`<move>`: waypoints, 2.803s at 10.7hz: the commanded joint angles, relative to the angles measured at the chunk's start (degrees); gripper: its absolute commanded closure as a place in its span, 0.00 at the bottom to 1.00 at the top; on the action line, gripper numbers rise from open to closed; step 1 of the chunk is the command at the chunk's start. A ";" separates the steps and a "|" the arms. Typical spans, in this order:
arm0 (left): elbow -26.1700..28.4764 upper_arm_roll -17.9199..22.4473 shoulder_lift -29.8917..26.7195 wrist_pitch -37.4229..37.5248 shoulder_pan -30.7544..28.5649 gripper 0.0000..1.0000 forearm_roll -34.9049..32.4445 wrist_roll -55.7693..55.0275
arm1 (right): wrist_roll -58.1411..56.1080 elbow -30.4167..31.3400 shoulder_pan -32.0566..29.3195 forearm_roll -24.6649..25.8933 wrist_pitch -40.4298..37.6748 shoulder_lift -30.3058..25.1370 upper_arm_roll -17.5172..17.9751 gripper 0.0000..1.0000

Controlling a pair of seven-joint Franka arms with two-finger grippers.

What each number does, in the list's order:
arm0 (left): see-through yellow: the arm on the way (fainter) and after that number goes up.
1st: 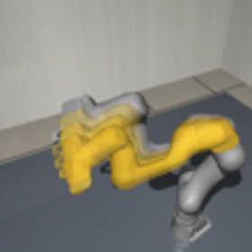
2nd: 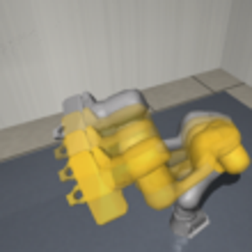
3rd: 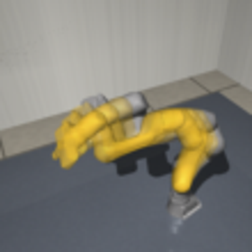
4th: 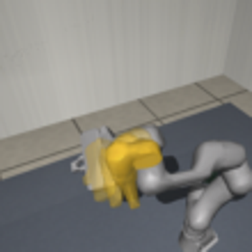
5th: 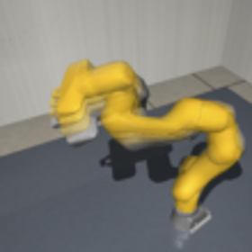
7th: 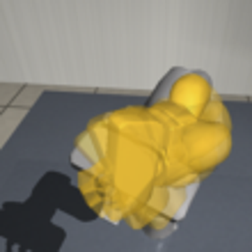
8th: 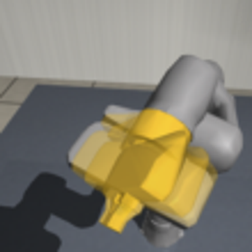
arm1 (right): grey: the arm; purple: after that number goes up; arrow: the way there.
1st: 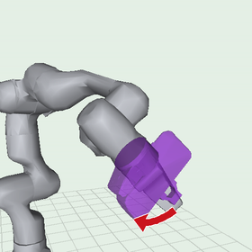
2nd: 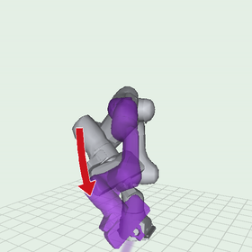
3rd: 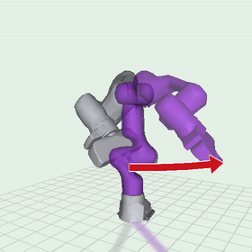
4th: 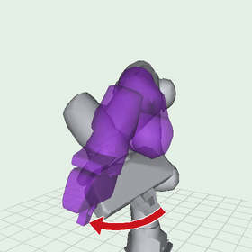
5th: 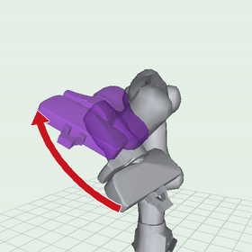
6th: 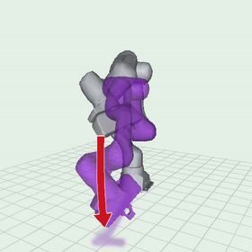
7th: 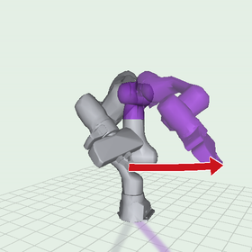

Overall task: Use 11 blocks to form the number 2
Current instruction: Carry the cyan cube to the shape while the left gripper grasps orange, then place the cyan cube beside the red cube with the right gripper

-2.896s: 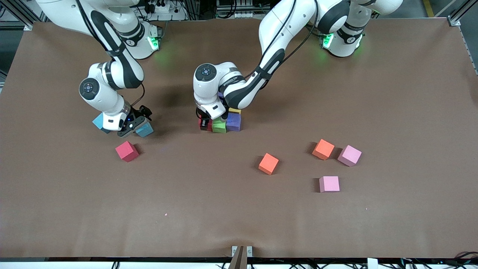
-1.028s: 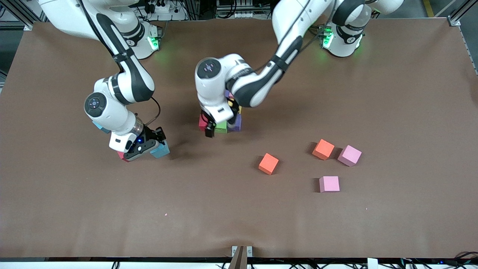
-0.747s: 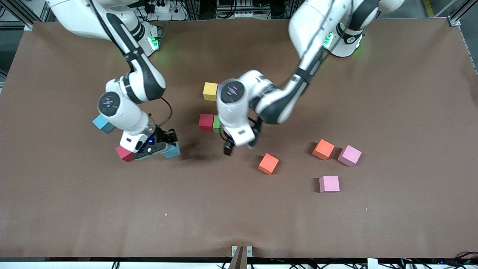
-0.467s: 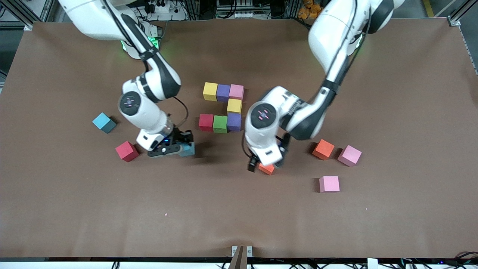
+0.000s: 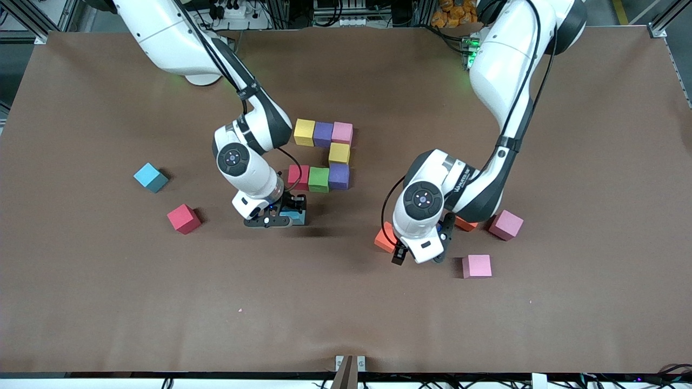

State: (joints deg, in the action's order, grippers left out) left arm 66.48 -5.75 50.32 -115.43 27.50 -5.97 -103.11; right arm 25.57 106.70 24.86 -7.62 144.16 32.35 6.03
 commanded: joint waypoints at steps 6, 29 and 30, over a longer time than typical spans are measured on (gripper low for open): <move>0.05 -0.05 4.43 -5.76 1.15 0.00 2.90 0.63 | 4.14 1.39 3.18 0.77 -3.18 -0.53 -0.94 0.81; 0.05 -0.05 2.42 -6.04 -1.58 0.62 3.07 2.57 | -3.52 -4.05 -1.45 1.99 -21.43 -7.19 -1.90 0.00; 0.05 -0.05 2.42 -6.04 -1.49 0.62 2.99 2.65 | -10.64 -3.18 -3.57 3.04 -21.81 -8.69 -1.99 0.00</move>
State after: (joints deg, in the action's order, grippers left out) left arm 65.80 -5.95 53.67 -122.12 25.79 -4.42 -101.35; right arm 22.92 101.96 24.77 -6.26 124.58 27.23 3.72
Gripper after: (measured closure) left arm 0.379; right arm 0.000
